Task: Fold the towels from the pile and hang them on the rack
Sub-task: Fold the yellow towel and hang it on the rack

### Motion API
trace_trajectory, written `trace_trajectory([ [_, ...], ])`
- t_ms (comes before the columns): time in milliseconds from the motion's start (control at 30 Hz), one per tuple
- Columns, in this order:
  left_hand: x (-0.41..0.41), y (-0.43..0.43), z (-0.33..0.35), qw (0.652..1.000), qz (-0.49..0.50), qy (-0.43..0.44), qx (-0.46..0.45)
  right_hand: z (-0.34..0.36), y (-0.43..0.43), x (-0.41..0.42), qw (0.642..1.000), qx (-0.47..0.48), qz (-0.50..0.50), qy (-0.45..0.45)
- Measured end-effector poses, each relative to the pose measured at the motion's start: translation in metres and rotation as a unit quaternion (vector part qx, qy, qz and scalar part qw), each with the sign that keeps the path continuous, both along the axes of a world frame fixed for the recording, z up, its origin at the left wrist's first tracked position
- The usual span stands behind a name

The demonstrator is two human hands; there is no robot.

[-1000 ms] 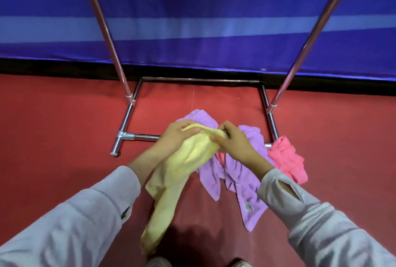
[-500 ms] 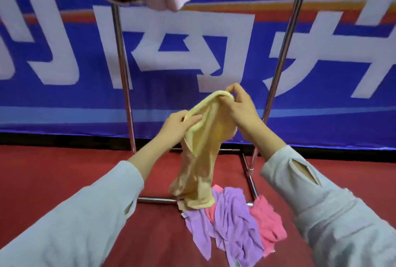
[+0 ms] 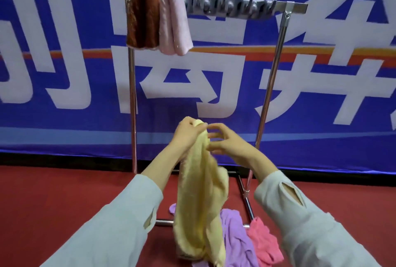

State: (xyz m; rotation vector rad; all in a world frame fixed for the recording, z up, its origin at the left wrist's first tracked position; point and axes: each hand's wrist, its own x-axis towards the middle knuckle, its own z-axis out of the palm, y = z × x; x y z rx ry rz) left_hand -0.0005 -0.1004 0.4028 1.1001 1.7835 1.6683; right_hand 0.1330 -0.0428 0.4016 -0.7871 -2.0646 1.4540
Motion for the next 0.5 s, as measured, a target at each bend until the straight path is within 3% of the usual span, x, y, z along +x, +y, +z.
trace_trajectory([
  [67, 0.002, -0.005, 0.001, 0.998, -0.055, 0.024, -0.023, -0.006, -0.009, -0.003, 0.999, 0.002, 0.025, 0.021],
  [167, 0.004, -0.015, -0.003, 0.995, -0.099, 0.032, -0.003, -0.014, -0.013, -0.002, 0.995, 0.035, -0.055, 0.07],
  [333, 0.002, -0.02, -0.018, 0.999, -0.038, -0.014, 0.031, -0.034, -0.005, -0.007, 0.977, 0.033, -0.153, 0.146],
  [433, -0.008, -0.02, -0.04, 0.996, -0.013, -0.079, 0.039, -0.043, -0.001, -0.011, 0.963, -0.028, -0.178, 0.2],
  [500, -0.015, -0.018, -0.044, 0.992, -0.014, -0.11, 0.059, -0.052, 0.003, -0.012, 0.965, -0.064, -0.172, 0.19],
])
